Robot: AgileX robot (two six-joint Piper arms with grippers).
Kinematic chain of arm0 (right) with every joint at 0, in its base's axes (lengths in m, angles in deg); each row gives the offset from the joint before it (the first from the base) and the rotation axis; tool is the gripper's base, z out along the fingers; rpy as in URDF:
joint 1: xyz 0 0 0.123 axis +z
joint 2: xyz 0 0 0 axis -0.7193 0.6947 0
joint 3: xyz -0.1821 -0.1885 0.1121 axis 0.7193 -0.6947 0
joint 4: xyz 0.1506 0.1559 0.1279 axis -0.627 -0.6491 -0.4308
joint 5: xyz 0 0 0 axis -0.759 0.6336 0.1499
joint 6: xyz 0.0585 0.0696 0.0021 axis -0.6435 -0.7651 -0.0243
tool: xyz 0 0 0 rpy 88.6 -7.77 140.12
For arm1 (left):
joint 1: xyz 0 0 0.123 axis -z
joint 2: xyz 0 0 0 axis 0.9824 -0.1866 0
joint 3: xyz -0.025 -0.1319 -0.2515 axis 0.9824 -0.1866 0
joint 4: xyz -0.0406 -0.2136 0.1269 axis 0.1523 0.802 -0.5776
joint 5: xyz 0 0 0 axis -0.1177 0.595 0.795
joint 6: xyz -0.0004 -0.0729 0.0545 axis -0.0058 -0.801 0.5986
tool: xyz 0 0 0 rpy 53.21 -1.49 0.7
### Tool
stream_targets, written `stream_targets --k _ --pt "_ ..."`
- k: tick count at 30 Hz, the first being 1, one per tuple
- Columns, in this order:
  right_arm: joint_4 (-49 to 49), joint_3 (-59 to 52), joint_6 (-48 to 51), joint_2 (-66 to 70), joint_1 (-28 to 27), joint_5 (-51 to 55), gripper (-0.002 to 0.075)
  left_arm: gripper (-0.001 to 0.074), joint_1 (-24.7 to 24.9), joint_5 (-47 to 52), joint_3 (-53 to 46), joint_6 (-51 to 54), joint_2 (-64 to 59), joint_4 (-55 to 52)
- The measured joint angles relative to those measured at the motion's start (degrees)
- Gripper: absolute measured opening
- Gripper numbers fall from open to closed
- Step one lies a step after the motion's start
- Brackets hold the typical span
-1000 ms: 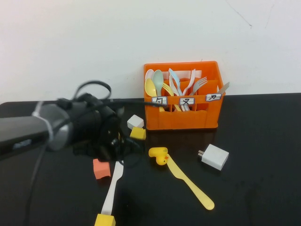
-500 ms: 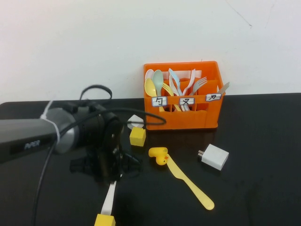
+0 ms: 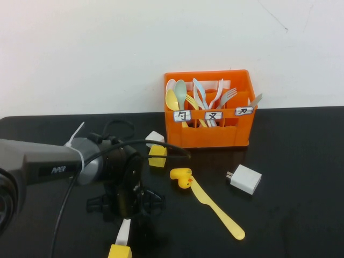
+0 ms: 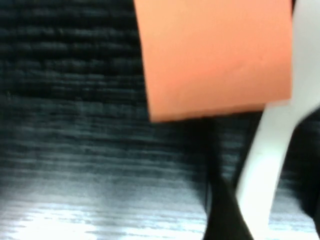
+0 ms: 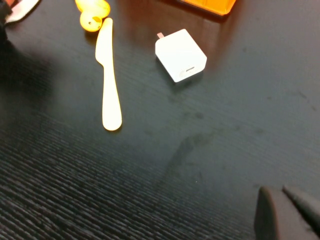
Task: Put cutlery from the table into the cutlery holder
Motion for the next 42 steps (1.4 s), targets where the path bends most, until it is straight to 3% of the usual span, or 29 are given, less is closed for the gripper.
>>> stream_targets --k 7,14,25,35,38,42 --pt "-0.1 0.0 0.0 0.0 0.0 0.0 -0.0002 0.0342 0.1 -0.4 0.6 -1.3 -1.1 -1.5" --pt "-0.1 0.0 0.0 0.0 0.0 0.0 -0.0002 0.0105 0.1 -1.5 0.7 -2.2 -1.3 -1.8" --pt "-0.1 0.0 0.0 0.0 0.0 0.0 -0.0002 0.0106 0.1 -1.6 0.4 -2.7 0.0 -3.1" --pt "-0.1 0.0 0.0 0.0 0.0 0.0 -0.0002 0.0106 0.1 -2.3 0.0 -7.3 12.1 -8.1" --pt "-0.2 0.0 0.0 0.0 0.0 0.0 -0.0002 0.0106 0.1 -6.6 -0.1 -8.4 15.3 -9.9" --pt "-0.2 0.0 0.0 0.0 0.0 0.0 -0.0002 0.0106 0.1 -19.9 -0.3 -8.9 18.3 -13.6"
